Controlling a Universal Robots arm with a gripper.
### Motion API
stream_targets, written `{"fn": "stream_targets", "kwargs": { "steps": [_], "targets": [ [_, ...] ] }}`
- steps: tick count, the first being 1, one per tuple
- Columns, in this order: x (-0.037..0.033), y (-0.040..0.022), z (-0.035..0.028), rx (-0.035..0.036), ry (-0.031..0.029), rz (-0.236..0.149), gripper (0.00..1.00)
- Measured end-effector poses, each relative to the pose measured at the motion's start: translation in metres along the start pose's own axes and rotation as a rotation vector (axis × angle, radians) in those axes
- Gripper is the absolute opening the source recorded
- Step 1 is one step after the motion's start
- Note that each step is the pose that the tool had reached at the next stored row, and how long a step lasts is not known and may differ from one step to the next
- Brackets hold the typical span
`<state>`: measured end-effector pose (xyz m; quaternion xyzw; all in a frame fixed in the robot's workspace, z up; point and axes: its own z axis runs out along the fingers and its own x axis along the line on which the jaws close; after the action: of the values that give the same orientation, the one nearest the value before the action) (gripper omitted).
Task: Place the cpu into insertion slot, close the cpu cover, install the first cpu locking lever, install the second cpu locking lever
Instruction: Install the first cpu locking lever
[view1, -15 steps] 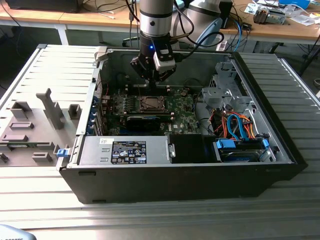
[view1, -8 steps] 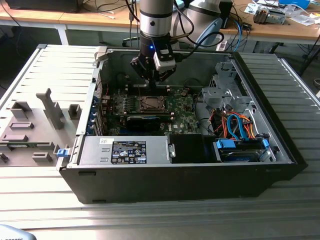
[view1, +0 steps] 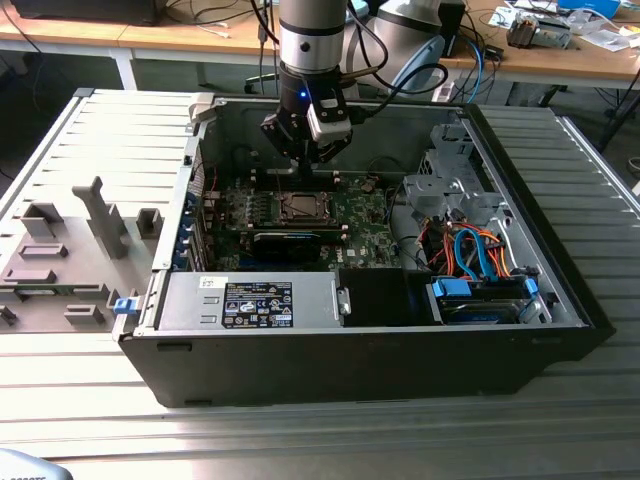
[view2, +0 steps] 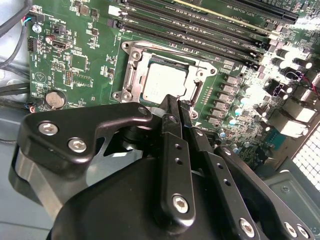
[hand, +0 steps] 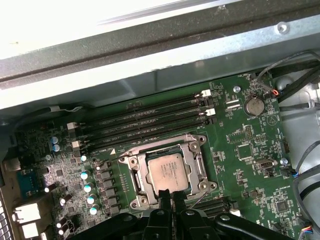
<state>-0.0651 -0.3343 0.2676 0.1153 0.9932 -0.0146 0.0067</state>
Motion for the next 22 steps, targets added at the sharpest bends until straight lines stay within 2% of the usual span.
{"fn": "stream_targets", "kwargs": {
  "steps": [22],
  "targets": [
    [0.0,0.0,0.0002,-0.0001,-0.0004,-0.012,0.16]
  ]
}}
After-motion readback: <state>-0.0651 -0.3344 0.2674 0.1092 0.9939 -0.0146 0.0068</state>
